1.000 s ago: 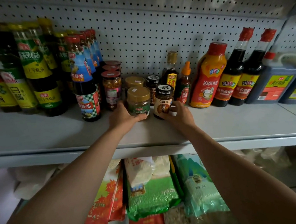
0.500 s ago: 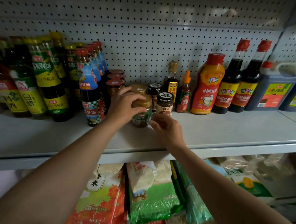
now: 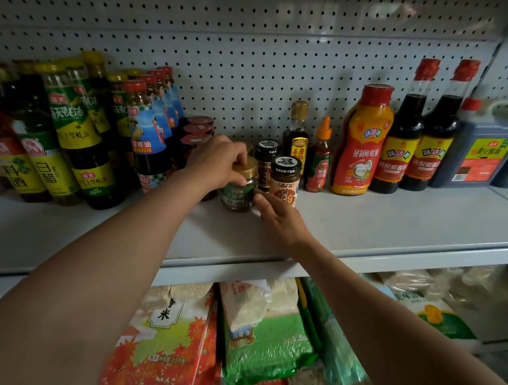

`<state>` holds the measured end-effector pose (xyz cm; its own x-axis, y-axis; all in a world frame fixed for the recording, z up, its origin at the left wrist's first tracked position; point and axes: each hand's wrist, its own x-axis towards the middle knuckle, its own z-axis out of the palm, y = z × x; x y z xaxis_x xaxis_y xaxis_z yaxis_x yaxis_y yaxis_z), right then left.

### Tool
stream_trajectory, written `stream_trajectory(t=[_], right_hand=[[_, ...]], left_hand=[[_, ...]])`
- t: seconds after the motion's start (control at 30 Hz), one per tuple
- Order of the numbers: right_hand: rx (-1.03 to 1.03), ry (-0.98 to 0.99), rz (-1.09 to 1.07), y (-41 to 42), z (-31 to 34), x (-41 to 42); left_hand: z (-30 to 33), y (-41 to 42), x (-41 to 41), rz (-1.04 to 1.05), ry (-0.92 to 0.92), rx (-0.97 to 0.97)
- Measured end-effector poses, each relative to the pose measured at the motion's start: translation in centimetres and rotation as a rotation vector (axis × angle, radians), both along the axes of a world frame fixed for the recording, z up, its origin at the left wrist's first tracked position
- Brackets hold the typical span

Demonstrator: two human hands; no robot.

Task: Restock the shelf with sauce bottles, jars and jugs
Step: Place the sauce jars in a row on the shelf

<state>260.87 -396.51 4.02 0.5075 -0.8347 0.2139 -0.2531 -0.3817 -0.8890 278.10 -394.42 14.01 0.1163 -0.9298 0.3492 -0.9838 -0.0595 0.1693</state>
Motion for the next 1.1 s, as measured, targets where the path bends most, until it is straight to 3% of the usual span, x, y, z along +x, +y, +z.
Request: stream_trajectory(t=[0.17,0.7,1.1], right_hand=[[0.082,-0.082,0.041,0.1,-0.1,0.2],[0.221,0.006,0.076,-0.7,0.1,2.4],[0.161,0.067,0.053,-2.0,-0.4,3.3]], left_hand=[[0.3,-0.1,0.3,0.004,-0.056,0.013],[1.1,-2.3,0.8,0.058,-0.147,0.113],[1.5,-4.7,1.8,0.108,-0.148,0.159]])
